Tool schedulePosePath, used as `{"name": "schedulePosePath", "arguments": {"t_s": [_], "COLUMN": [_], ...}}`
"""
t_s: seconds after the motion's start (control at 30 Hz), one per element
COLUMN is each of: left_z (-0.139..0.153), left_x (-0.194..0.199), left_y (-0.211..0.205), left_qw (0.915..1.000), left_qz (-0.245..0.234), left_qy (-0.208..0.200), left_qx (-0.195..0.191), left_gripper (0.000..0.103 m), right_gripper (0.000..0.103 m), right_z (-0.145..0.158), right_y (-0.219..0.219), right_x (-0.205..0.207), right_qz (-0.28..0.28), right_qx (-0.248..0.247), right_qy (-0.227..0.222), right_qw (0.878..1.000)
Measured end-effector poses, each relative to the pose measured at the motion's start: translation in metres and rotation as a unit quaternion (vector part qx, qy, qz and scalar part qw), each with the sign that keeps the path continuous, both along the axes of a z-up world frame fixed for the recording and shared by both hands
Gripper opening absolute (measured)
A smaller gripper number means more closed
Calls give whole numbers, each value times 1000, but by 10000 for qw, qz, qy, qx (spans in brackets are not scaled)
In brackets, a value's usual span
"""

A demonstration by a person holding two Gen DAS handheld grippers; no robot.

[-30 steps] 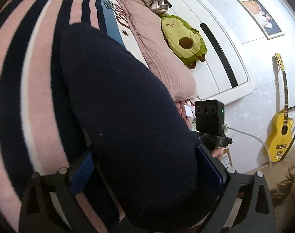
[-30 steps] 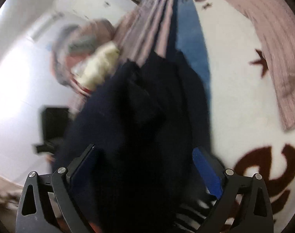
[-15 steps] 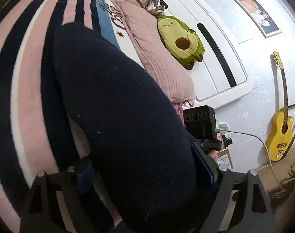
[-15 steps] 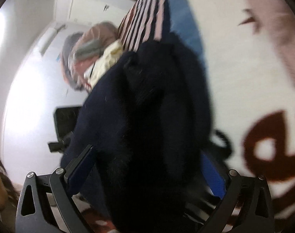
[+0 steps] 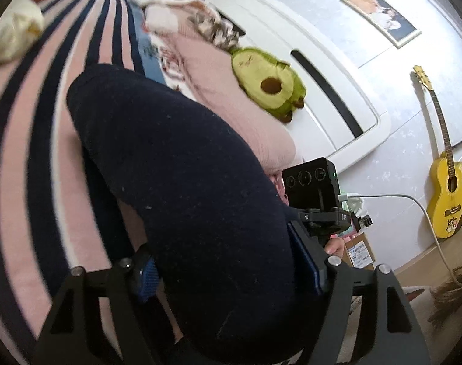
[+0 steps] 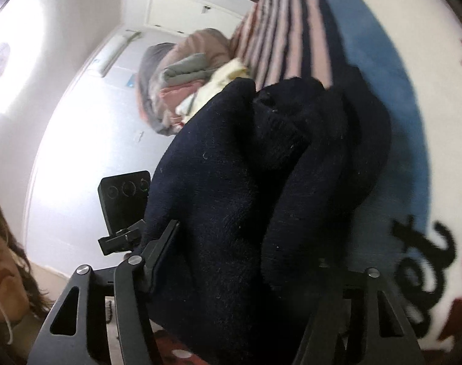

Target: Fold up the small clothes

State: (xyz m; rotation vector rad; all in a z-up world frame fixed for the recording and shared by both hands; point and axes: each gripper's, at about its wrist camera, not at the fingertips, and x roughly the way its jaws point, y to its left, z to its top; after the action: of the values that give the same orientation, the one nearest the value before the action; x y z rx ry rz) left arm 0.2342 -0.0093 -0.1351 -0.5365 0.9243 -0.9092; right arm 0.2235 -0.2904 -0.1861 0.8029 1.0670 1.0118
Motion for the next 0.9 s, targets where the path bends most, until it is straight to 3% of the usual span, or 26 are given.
{"name": "schedulePosePath", "arguments": {"t_s": [0.4,0.53,0.9], "left_z": [80,103,143], "left_x": [-58,-86,-142], "left_y": [119,177,336], "left_qw": [9916,9847,9655], "left_qz": [958,1311,2016], "left_qy": [-821,-1010,-1151], "left_qx": [284,553,1182], "left_gripper": [71,71,72], "right_gripper": [52,47,47], "right_z": [76,95,132], "right_y": [118,173,358], "right_x": [-2,-4,-4], "right_qz": [677,1053,2177], "right_qx": [156,242,444], "right_qy": [-885,-1058,-1285], "right_qw": [9937,9885,9665]}}
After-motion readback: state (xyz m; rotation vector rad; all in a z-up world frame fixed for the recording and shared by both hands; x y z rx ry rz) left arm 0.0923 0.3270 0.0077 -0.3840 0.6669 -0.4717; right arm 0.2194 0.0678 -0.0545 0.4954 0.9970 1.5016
